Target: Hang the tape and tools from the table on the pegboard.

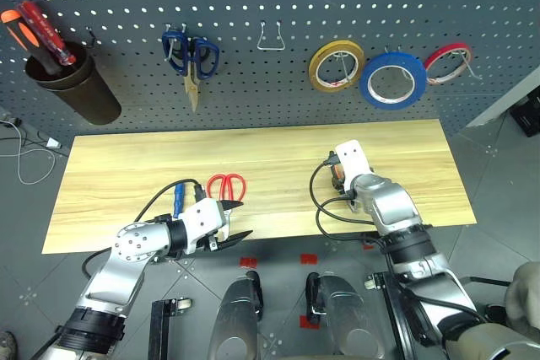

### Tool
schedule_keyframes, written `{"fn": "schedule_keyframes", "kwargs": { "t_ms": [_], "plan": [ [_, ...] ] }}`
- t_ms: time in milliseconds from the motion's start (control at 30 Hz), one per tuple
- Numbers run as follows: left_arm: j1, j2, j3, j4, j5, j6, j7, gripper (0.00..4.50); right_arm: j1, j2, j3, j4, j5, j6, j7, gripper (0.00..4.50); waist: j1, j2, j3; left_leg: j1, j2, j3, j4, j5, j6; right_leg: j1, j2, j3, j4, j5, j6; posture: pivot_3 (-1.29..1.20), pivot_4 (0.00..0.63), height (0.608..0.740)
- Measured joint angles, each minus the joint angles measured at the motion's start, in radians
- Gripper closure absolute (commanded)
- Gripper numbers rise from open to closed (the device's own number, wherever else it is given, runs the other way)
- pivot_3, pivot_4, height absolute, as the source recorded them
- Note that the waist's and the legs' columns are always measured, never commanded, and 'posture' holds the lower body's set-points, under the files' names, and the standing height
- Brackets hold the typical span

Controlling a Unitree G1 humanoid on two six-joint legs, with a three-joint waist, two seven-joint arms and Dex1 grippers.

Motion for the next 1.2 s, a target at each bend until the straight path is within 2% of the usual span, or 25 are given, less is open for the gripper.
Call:
{"fn": "schedule_keyframes", "kwargs": {
  "t_ms": [67, 167, 233, 300, 467, 533, 667, 867, 1033, 1200],
  "plan": [
    [0.021, -0.007, 0.035, -0.036, -0.047, 0.056, 0.025, 1.13, 0.061, 0.001, 0.037, -0.13, -0.001, -0.017, 0.013, 1.66, -0.004, 0.0, 0.0, 0.0, 0.0, 0.0, 0.0, 0.0, 0.0, 0.0, 0.001, 0.0, 0.0, 0.0, 0.0, -0.04, 0.298, 0.74],
    [0.055, -0.05, 0.11, -0.137, -0.143, 0.173, 0.101, 1.13, 0.195, 0.109, 0.074, -0.317, 0.002, -0.075, -0.024, 1.66, -0.003, 0.0, 0.0, 0.001, 0.001, -0.002, 0.0, 0.0, 0.0, 0.001, 0.001, -0.001, 0.001, 0.0, 0.0, -0.03, 0.3, 0.74],
    [0.051, -0.065, 0.143, -0.194, -0.193, 0.241, 0.149, 1.13, 0.209, 0.164, 0.125, -0.337, -0.006, -0.134, -0.051, 1.66, -0.002, 0.0, 0.0, 0.001, 0.001, -0.002, 0.002, 0.0, 0.0, 0.001, 0.001, -0.001, 0.002, 0.0, 0.003, -0.02, 0.301, 0.74],
    [0.044, -0.067, 0.173, -0.23, -0.225, 0.289, 0.186, 1.13, 0.182, 0.195, 0.142, -0.337, -0.015, -0.215, -0.07, 1.66, 0.002, 0.0, 0.0, 0.001, 0.0, -0.002, 0.004, 0.0, 0.0, 0.001, 0.001, 0.0, 0.001, 0.0, 0.007, -0.01, 0.302, 0.74],
    [0.015, -0.046, 0.239, -0.272, -0.257, 0.383, 0.248, 1.13, -0.035, 0.264, 0.113, -0.321, -0.022, -0.483, -0.097, 1.66, 0.006, -0.002, -0.001, 0.001, 0.0, -0.002, 0.005, 0.002, 0.0, 0.002, 0.001, 0.0, 0.001, 0.003, 0.009, 0.03, 0.3, 0.74],
    [0.009, -0.035, 0.26, -0.287, -0.264, 0.417, 0.269, 1.13, -0.133, 0.28, 0.09, -0.238, -0.015, -0.575, -0.096, 1.66, 0.009, -0.004, -0.002, 0.001, 0.0, -0.002, 0.005, 0.002, 0.0, 0.002, 0.001, 0.0, 0.002, 0.006, 0.003, 0.03, 0.3, 0.74],
    [-0.011, -0.001, 0.265, -0.33, -0.264, 0.474, 0.279, 1.13, -0.31, 0.295, 0.029, -0.09, -0.012, -0.732, -0.099, 1.66, 0.013, -0.004, -0.002, 0.001, 0.0, -0.002, 0.004, 0.002, 0.0, 0.002, 0.001, -0.001, 0.001, 0.007, 0.002, 0.06, 0.304, 0.74],
    [-0.149, 0.015, 0.241, -0.354, -0.264, 0.56, 0.323, 1.13, -0.551, 0.296, -0.055, 0.249, -0.011, -0.964, -0.115, 1.66, 0.032, -0.004, -0.002, 0.001, -0.001, -0.001, 0.004, 0.002, 0.0, 0.002, 0.001, 0.0, 0.0, 0.006, 0.001, 0.09, 0.325, 0.74],
    [-0.185, 0.001, 0.211, -0.371, -0.264, 0.588, 0.342, 1.13, -0.663, 0.277, -0.087, 0.501, -0.016, -1.156, -0.127, 1.66, 0.033, -0.004, -0.001, 0.001, 0.0, -0.001, 0.003, 0.002, 0.0, 0.001, 0.001, 0.0, -0.001, 0.005, 0.0, 0.12, 0.343, 0.74],
    [-0.183, -0.008, 0.198, -0.372, -0.263, 0.59, 0.345, 1.13, -0.697, 0.249, -0.102, 0.678, -0.036, -1.287, -0.157, 1.66, 0.038, -0.003, 0.0, 0.001, 0.0, -0.001, 0.003, 0.002, 0.0, 0.001, 0.0, -0.001, 0.0, 0.004, -0.001, 0.14, 0.355, 0.74]
  ]
}}
